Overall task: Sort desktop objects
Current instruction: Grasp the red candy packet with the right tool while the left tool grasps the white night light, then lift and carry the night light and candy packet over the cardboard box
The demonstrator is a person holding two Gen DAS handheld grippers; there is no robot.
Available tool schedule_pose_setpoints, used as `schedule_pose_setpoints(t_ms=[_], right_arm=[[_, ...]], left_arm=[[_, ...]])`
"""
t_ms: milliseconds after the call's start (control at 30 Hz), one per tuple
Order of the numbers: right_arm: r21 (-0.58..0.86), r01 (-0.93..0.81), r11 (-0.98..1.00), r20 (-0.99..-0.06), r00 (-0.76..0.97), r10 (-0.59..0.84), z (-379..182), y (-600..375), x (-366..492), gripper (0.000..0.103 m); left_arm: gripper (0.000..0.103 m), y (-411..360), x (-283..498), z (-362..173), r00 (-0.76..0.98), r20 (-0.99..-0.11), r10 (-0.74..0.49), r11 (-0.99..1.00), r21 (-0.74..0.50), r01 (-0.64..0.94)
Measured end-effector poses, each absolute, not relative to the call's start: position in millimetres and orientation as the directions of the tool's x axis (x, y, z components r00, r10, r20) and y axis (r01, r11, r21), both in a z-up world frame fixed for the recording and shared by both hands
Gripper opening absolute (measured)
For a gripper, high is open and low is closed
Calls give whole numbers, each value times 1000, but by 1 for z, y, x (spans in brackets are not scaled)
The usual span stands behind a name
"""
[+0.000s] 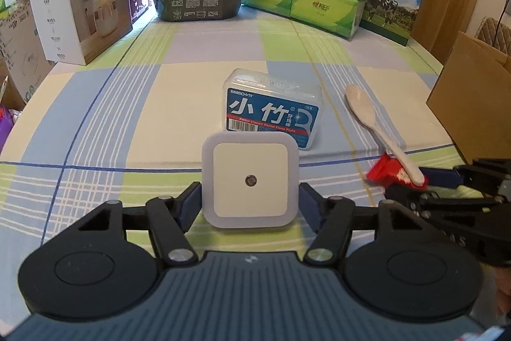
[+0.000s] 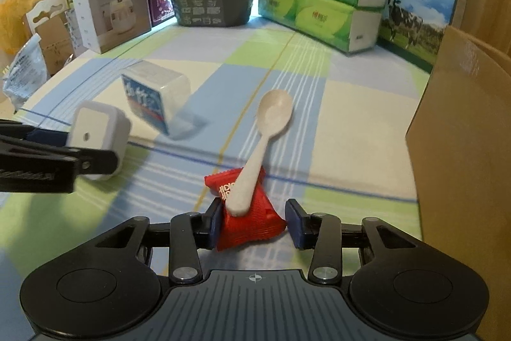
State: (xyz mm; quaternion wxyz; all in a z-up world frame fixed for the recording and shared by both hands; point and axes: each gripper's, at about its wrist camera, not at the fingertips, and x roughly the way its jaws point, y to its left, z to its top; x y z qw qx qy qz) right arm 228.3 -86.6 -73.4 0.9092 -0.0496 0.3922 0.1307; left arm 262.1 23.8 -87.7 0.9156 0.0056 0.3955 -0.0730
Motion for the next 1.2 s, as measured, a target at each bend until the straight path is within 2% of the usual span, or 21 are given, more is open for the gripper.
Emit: schedule_pose_setpoints(t_ms=[267, 667, 1033, 1200], right_arm=[[50, -253, 966, -756, 622, 203, -65, -84, 182, 39], [103, -214, 971, -741, 634, 219, -46, -97, 88, 38], [99, -217, 971, -752, 622, 216, -52, -100, 72, 39], [93, -230, 969, -752, 622, 220, -55, -98, 73, 39]], left_arm=[[60, 21, 235, -79, 645, -751, -141, 983, -30, 180], [60, 6, 150, -55, 645, -746, -163, 972, -11, 233], [60, 5, 101, -57, 662, -733, -156, 976, -9, 220], [61, 0, 102, -65, 634, -761, -137, 973, 17, 230]])
